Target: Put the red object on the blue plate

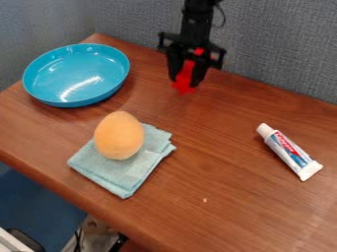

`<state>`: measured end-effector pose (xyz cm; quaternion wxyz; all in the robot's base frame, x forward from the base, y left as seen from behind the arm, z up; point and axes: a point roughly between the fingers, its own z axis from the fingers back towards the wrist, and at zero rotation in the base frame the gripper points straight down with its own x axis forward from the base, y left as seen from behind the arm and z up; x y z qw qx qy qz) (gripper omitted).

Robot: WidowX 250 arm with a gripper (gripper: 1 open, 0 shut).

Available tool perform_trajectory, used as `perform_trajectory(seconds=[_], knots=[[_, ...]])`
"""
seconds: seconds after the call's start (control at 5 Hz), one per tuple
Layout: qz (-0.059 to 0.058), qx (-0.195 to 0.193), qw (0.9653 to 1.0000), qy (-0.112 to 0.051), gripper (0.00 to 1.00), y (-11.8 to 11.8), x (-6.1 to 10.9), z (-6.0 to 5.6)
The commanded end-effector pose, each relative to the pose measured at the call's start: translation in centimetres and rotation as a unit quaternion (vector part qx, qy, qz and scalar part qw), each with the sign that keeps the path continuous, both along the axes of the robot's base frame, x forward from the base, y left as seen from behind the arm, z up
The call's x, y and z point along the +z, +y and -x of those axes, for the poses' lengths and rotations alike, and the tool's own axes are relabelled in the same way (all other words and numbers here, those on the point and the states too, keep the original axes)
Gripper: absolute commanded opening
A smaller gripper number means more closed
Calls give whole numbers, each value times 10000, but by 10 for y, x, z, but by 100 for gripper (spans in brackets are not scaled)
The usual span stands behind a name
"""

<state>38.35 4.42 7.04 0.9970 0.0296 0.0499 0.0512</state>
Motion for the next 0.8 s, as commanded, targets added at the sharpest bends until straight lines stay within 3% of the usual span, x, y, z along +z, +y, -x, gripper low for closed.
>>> perform_trajectory(seconds=[0.0, 0.4, 0.6], knots=[[-47, 161, 9993, -323, 0, 17, 13, -11], [-79, 151, 9997, -146, 0, 25, -9, -12], [-60, 153, 9998, -110, 100, 27, -13, -12]])
